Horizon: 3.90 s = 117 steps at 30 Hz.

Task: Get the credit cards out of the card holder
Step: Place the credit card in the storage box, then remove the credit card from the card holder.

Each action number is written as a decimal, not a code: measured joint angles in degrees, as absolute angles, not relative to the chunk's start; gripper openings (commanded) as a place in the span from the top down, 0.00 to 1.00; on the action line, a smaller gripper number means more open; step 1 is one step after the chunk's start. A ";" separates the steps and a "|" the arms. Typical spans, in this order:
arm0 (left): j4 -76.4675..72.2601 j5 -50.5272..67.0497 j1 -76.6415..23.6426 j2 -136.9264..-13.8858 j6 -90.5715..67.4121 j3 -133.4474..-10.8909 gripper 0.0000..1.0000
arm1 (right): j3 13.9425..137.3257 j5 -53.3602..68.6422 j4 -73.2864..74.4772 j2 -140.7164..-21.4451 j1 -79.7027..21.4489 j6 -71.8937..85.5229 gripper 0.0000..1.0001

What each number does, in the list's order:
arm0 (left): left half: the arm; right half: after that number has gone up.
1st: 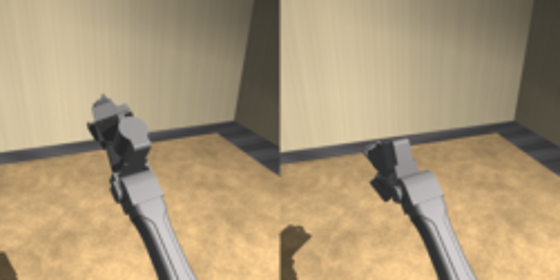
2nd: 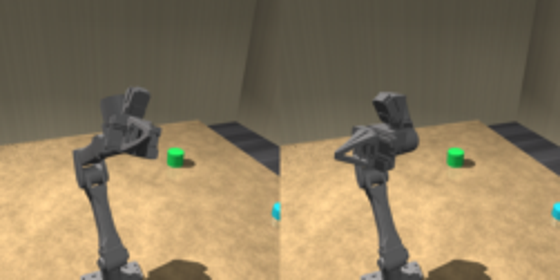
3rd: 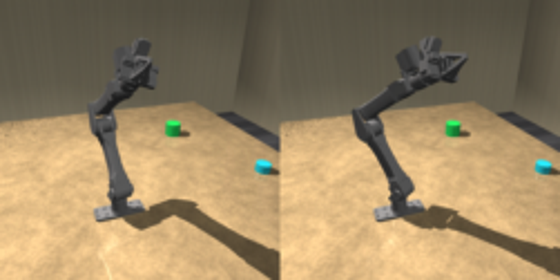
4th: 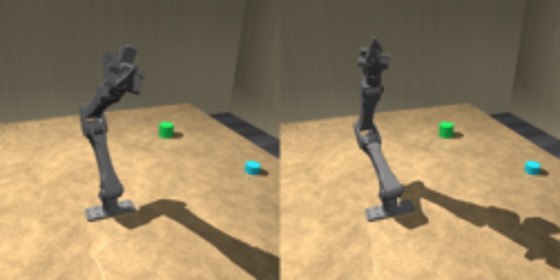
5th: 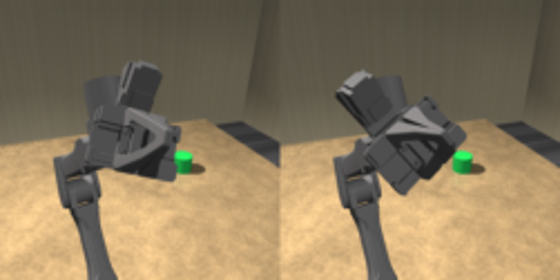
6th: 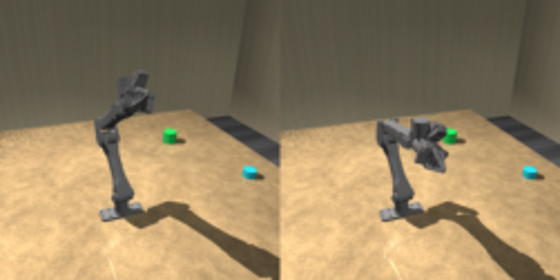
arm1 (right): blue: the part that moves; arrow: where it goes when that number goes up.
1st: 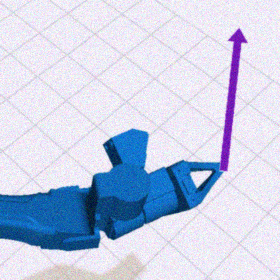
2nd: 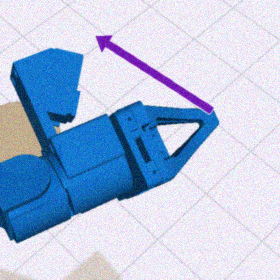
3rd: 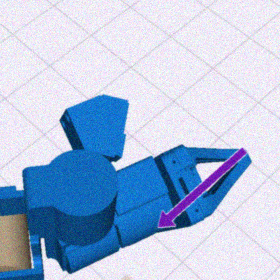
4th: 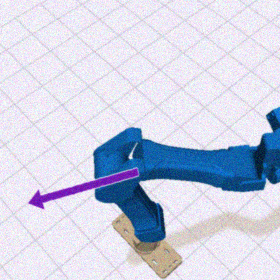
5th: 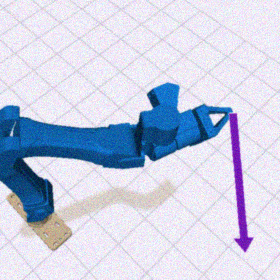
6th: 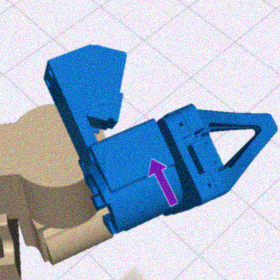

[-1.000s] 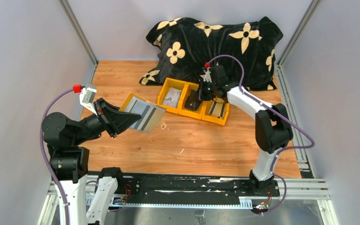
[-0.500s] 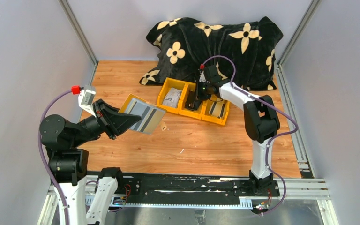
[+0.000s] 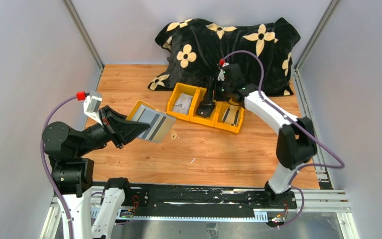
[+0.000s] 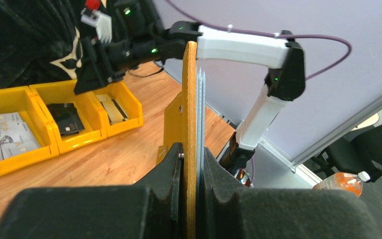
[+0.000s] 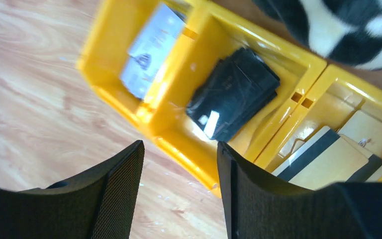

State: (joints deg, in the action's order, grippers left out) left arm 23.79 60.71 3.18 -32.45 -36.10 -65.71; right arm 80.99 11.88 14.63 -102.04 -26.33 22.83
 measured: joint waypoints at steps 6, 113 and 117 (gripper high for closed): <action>24.99 61.91 3.18 -31.88 -32.88 -65.65 0.94 | 80.44 18.00 12.95 -87.15 -27.66 21.45 0.30; 25.26 70.41 2.87 -25.26 -27.81 -58.96 0.65 | 63.31 34.24 -42.98 -74.30 -59.55 38.04 1.00; 15.22 68.42 2.87 -22.72 -37.60 -53.80 0.88 | 59.88 29.69 -50.46 -74.32 -61.12 39.44 1.00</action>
State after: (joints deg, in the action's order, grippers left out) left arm 15.22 68.42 2.87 -22.72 -37.60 -53.80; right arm 59.88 29.69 -50.46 -74.32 -61.12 39.44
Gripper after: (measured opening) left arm 0.248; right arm 0.122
